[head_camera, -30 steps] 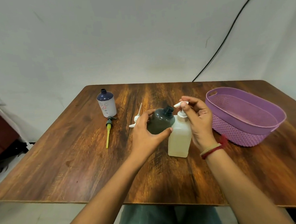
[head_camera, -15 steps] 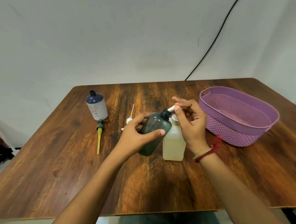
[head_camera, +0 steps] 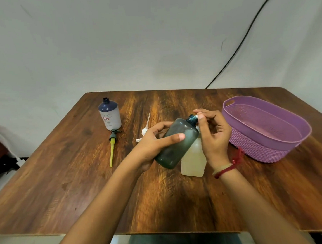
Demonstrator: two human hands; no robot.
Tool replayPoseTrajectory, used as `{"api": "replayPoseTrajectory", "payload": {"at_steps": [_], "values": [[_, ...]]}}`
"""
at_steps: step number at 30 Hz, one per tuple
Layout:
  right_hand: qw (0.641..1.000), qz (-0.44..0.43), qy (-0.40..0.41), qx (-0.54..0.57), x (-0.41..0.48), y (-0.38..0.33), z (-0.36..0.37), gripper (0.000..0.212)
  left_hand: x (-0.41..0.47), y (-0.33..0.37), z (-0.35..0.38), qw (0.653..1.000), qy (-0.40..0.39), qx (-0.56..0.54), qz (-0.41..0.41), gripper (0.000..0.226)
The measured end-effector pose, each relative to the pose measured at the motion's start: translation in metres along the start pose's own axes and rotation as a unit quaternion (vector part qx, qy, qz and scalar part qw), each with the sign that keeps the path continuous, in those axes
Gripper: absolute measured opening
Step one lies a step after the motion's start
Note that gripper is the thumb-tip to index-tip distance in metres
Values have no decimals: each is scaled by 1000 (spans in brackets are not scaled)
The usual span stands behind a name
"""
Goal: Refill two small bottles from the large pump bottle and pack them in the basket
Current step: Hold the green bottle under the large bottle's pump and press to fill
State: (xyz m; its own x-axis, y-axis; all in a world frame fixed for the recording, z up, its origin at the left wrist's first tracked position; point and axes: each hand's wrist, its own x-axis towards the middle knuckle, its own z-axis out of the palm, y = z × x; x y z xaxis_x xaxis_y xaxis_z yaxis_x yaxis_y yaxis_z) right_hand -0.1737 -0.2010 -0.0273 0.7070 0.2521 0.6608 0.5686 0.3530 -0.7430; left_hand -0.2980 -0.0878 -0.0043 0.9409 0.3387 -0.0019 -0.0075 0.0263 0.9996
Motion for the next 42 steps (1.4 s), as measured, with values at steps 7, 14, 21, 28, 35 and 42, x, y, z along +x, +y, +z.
{"api": "replayPoseTrajectory", "payload": {"at_steps": [7,14,21,28,35,42], "values": [[996,-30,16,-82,-6,1,1,24,-6,-9,-7,965,-138,-212,-66,92],[995,-57,16,-81,0,-1,-4,26,-3,-8,-9,984,-88,-142,-56,73],[978,-121,-34,-168,4,-4,-14,26,-5,-5,-10,998,-29,39,46,83],[871,-232,-219,-374,17,-15,-42,42,-5,7,-8,962,33,226,151,77],[938,-35,-193,-285,18,-32,-25,62,0,10,-12,951,18,259,169,78],[882,71,-282,-370,62,-36,-6,49,0,11,-19,937,19,298,181,76]]}}
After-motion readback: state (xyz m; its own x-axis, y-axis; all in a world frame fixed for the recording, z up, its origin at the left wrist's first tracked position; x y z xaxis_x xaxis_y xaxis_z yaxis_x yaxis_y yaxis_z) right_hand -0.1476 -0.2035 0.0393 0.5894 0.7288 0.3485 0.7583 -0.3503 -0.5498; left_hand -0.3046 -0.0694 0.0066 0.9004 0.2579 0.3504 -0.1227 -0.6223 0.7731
